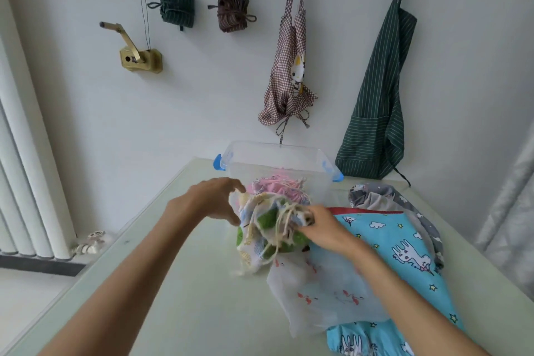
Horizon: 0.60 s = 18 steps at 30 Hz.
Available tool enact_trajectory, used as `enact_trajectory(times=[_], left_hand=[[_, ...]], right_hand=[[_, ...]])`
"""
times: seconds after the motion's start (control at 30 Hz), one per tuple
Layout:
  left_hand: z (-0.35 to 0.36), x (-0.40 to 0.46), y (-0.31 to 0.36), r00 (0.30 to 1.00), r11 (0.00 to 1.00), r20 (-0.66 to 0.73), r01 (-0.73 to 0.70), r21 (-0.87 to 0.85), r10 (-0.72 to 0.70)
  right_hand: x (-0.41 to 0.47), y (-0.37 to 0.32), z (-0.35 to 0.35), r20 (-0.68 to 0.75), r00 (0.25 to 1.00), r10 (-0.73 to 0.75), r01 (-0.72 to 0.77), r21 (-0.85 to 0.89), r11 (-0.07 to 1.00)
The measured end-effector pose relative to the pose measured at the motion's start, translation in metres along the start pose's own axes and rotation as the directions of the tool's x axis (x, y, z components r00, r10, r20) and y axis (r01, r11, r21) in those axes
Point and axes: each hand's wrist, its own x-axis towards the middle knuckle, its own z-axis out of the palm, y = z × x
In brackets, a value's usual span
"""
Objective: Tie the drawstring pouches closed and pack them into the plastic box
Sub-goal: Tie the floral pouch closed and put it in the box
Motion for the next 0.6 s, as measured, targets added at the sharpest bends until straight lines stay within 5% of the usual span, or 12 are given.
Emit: enact_trajectory(times=[0.4,0.6], left_hand=[[-0.019,0.023,0.048,0.900,0.921,0.215,-0.344,-0.182,0.379],[0.028,0.011,0.054,0.857,0.886,0.422,-0.081,-0.457,0.296]], right_hand=[[-0.002,-0.091,-0.109,-0.049,0.986,-0.161,0.165,0.095,0.982],[-0.011,-0.095,-0.122,-0.149,0.986,-0.078,0.134,0.416,0.899]])
